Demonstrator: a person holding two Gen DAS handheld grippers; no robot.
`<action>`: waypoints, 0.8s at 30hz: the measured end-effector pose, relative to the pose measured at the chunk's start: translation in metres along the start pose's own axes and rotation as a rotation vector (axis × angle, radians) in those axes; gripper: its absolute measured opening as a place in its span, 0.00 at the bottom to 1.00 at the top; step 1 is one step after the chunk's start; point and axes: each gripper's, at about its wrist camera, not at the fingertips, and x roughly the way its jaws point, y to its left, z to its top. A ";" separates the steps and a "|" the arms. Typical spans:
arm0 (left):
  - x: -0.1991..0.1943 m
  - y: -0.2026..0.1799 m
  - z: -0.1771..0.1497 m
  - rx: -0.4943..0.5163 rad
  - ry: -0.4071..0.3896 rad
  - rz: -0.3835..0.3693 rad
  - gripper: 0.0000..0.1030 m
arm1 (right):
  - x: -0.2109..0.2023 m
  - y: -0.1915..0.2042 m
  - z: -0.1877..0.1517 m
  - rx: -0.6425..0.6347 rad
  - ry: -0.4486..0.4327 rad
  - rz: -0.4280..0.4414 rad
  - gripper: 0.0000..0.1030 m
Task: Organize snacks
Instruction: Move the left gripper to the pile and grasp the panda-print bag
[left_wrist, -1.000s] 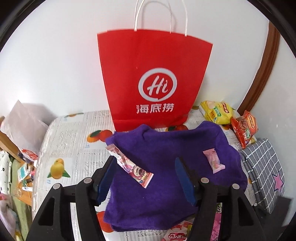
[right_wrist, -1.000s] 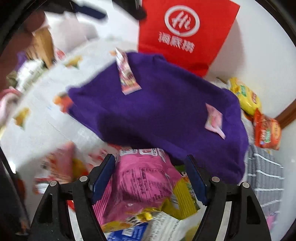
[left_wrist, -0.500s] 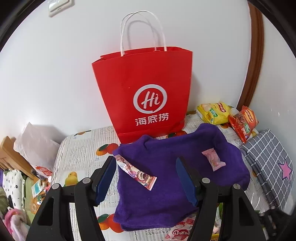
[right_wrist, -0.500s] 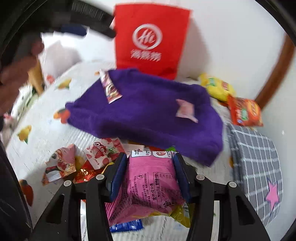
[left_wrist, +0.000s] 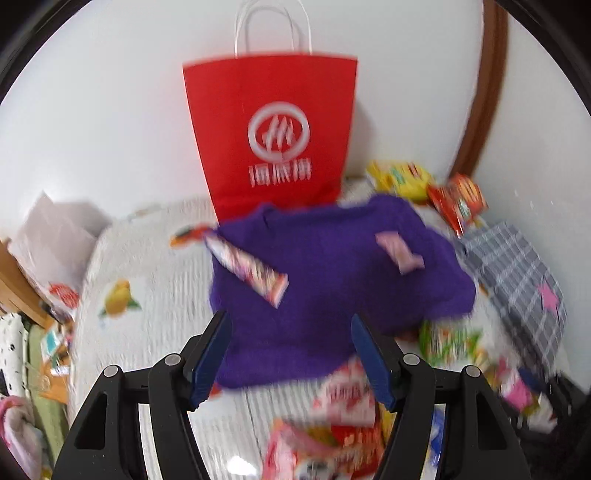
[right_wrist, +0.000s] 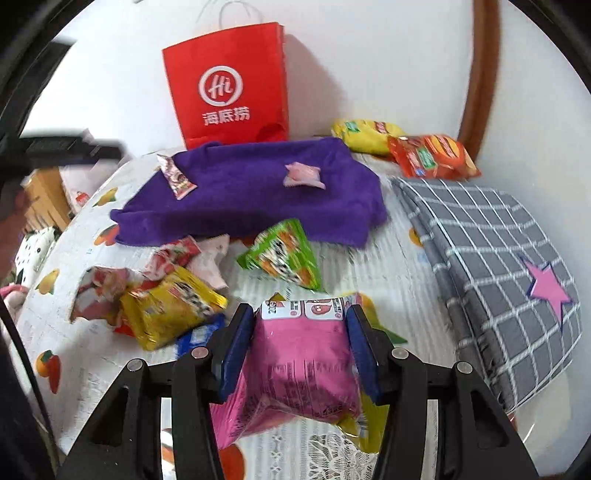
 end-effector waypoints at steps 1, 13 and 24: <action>0.000 0.001 -0.011 0.001 0.011 -0.010 0.63 | 0.003 -0.003 -0.003 0.015 -0.004 -0.004 0.49; 0.005 -0.015 -0.097 0.091 0.080 -0.046 0.78 | -0.005 -0.024 -0.020 0.134 -0.051 0.024 0.55; 0.031 -0.021 -0.114 0.132 0.100 0.126 0.77 | -0.015 -0.016 -0.034 0.049 -0.018 0.024 0.72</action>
